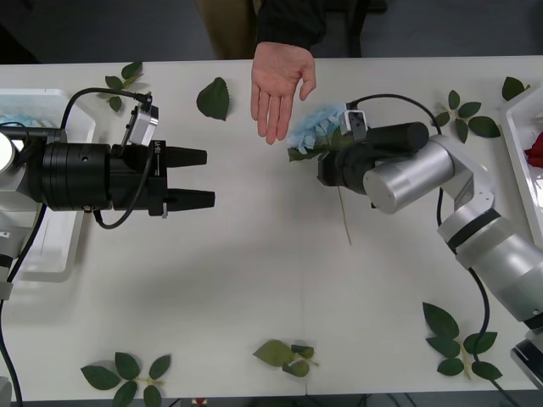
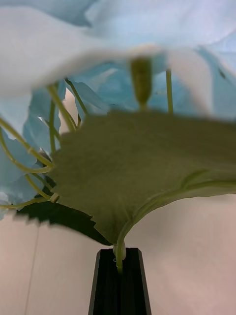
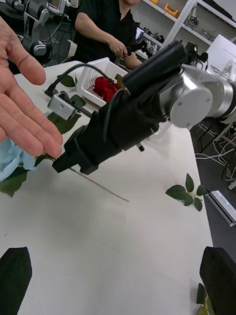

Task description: Place the red flowers into the right box and the blue flowers into the left box. If a person shows an open palm, hand one flower to the person first, then continue sorting.

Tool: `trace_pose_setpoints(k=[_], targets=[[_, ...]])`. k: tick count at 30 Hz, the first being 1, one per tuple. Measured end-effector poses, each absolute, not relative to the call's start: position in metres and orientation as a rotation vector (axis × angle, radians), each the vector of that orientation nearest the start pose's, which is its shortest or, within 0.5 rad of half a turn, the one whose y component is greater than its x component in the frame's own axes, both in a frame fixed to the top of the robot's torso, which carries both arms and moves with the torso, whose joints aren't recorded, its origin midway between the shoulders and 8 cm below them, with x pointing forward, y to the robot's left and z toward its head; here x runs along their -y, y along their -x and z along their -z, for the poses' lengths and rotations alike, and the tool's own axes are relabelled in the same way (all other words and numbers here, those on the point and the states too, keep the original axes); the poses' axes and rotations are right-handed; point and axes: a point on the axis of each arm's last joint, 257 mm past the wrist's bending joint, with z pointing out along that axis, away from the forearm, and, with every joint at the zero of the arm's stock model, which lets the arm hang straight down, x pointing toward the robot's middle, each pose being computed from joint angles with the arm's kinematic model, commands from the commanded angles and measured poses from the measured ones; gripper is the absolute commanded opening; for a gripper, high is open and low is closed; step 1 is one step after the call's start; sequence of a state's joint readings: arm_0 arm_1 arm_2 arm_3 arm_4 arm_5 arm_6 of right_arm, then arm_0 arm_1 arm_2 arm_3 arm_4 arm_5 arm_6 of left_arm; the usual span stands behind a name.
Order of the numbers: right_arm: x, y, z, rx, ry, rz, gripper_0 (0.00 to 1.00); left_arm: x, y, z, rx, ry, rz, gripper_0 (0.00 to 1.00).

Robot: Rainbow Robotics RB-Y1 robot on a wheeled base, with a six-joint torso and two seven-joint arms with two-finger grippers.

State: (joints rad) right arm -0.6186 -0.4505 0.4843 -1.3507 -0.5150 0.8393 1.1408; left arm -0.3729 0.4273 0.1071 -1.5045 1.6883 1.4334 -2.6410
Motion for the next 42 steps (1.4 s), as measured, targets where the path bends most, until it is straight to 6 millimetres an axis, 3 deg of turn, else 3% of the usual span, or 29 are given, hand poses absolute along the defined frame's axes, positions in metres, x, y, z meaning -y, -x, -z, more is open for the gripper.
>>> trace_pose_setpoints(k=[3, 10, 13, 15, 17, 20, 23, 27, 36, 38, 42], targets=[[0.127, -0.575, 0.24, -2.287, 0.228, -0.315, 0.0, -0.095, -0.437, 0.141, -1.571, -1.099, 1.027, 1.0], [0.152, -0.508, 0.138, -2.148, 0.178, -0.469, 0.0, -0.095, -0.437, 0.141, -1.571, -1.099, 1.027, 1.0], [0.156, -0.477, 0.076, -2.027, 0.195, -0.493, 0.0, -0.094, -0.437, 0.141, -1.57, -1.099, 1.027, 1.0], [0.149, -0.462, 0.03, -1.913, 0.23, -0.493, 0.0, -0.094, -0.437, 0.141, -1.57, -1.099, 1.027, 1.0], [0.139, -0.456, -0.011, -1.794, 0.254, -0.473, 0.0, -0.094, -0.437, 0.141, -1.57, -1.099, 1.027, 1.0], [0.125, -0.467, -0.072, -1.63, 0.241, -0.431, 0.0, -0.094, -0.437, 0.141, -1.57, -1.099, 1.027, 1.0], [0.102, -0.476, -0.111, -1.549, 0.247, -0.431, 0.0, -0.094, -0.437, 0.141, -1.57, -1.099, 1.027, 1.0], [0.087, -0.476, -0.103, -1.597, 0.248, -0.462, 0.0, -0.094, -0.437, 0.141, -1.57, -1.099, 1.027, 1.0], [0.09, -0.471, -0.037, -1.741, 0.294, -0.452, 0.0, -0.094, -0.437, 0.14, -1.57, -1.099, 1.027, 1.0], [0.084, -0.473, -0.036, -1.71, 0.313, -0.415, 0.0, -0.094, -0.437, 0.14, -1.57, -1.099, 1.027, 1.0], [0.055, -0.48, -0.048, -1.566, 0.368, -0.384, 0.0, -0.094, -0.437, 0.14, -1.57, -1.099, 1.027, 1.0]])
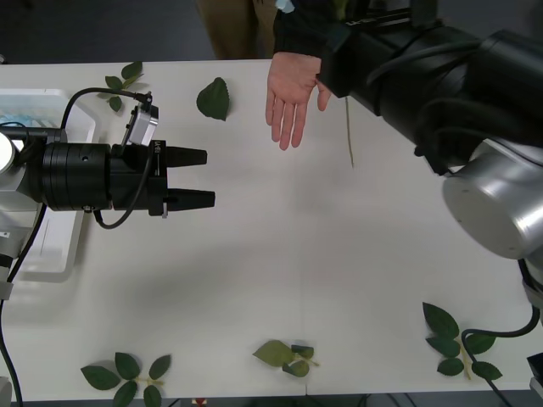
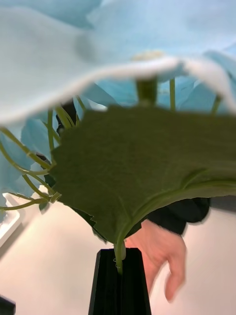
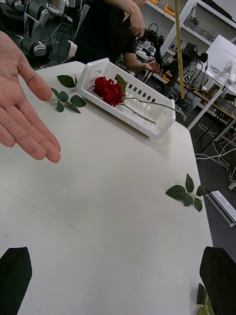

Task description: Place the red flowers into the right box and the blue flowers into the left box. If a person shows an open palm, hand one flower to the person first, then continue sorting.

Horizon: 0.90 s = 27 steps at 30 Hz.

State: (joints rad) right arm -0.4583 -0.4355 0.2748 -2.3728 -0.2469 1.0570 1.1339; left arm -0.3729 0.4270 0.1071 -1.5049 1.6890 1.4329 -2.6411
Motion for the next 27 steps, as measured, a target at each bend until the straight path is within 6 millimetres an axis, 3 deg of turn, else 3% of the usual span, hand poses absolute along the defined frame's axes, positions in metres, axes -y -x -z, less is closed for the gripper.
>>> trace_pose_setpoints(k=[5, 8, 14, 20, 27], targets=[[0.026, -0.495, -0.046, -1.455, 0.356, -0.439, 0.0, -0.094, -0.437, 0.14, -1.57, -1.099, 1.027, 1.0], [0.02, -0.505, -0.041, -1.422, 0.326, -0.483, 0.0, -0.094, -0.437, 0.14, -1.57, -1.099, 1.027, 1.0], [0.026, -0.531, -0.028, -1.359, 0.358, -0.409, 0.0, -0.094, -0.437, 0.14, -1.57, -1.099, 1.027, 1.0], [0.035, -0.561, 0.0, -1.376, 0.363, -0.348, 0.0, -0.094, -0.437, 0.14, -1.57, -1.099, 1.027, 1.0], [0.036, -0.566, 0.005, -1.386, 0.36, -0.335, 0.0, -0.094, -0.437, 0.14, -1.57, -1.099, 1.027, 1.0]])
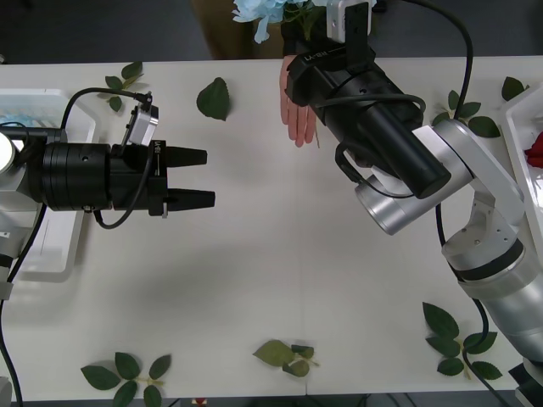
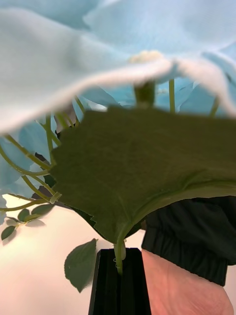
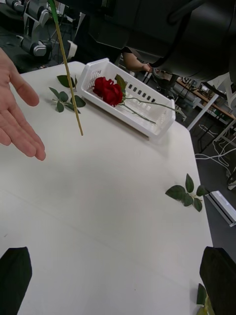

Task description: Place the red flowers into the right box and the blue flowers into the left box. If a person shows an open palm, hand one flower to the person first, then continue sorting.

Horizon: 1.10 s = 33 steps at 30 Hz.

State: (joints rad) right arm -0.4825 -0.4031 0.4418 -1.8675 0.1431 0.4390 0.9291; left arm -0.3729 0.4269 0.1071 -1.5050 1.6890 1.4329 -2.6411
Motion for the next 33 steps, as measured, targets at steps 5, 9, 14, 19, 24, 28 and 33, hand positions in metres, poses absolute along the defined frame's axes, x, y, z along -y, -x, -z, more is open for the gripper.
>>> trace_pose_setpoints(k=[5, 9, 14, 19, 24, 28, 33], targets=[[0.0357, -0.5661, 0.0039, -1.389, 0.341, -0.36, 0.0, -0.0944, -0.4367, 0.1405, -1.57, -1.099, 1.027, 1.0], [0.0356, -0.5661, 0.0038, -1.39, 0.339, -0.363, 0.0, -0.0944, -0.4367, 0.1405, -1.57, -1.099, 1.027, 1.0], [0.0355, -0.566, 0.0036, -1.389, 0.339, -0.363, 0.0, -0.0944, -0.4367, 0.1405, -1.57, -1.099, 1.027, 1.0], [0.0355, -0.566, 0.0036, -1.389, 0.339, -0.364, 0.0, -0.0944, -0.4367, 0.1405, -1.57, -1.099, 1.027, 1.0], [0.0354, -0.566, 0.0035, -1.389, 0.338, -0.365, 0.0, -0.0944, -0.4367, 0.1405, -1.57, -1.099, 1.027, 1.0], [0.0354, -0.566, 0.0035, -1.391, 0.332, -0.373, 0.0, -0.0944, -0.4367, 0.1405, -1.57, -1.099, 1.027, 1.0], [0.0354, -0.566, 0.0035, -1.394, 0.321, -0.386, 0.0, -0.0944, -0.4367, 0.1405, -1.57, -1.099, 1.027, 1.0]])
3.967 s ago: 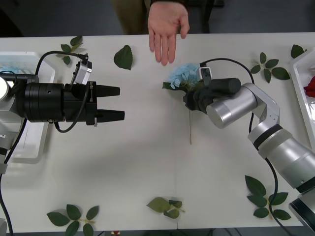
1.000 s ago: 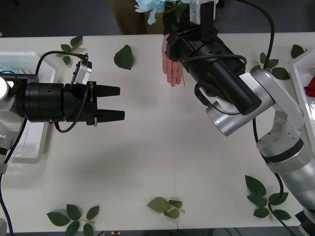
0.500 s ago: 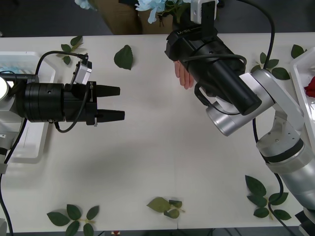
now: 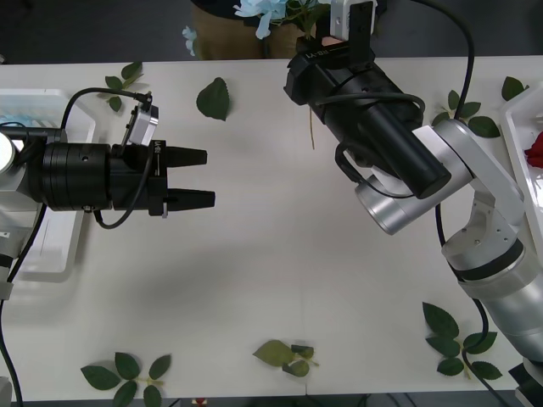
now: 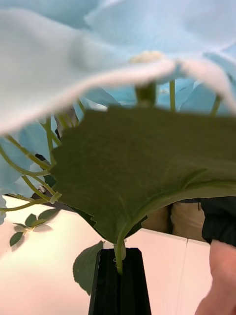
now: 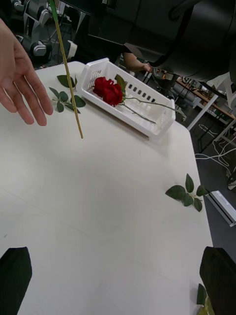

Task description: Place the red flowers into the right box and the blue flowers into the left box. If a person shows an open palm, hand one flower to the person first, then continue sorting.

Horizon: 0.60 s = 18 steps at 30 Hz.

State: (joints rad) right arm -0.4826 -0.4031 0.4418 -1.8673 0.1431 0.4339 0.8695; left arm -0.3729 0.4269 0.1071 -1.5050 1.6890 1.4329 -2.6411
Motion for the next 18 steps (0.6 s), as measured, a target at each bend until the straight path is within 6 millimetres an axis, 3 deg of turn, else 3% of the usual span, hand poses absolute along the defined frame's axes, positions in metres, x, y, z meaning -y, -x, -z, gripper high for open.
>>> trace_pose_setpoints(k=[18], targets=[[0.0338, -0.5644, -0.0009, -1.377, 0.326, -0.396, 0.0, -0.0944, -0.4367, 0.1405, -1.57, -1.099, 1.027, 1.0]])
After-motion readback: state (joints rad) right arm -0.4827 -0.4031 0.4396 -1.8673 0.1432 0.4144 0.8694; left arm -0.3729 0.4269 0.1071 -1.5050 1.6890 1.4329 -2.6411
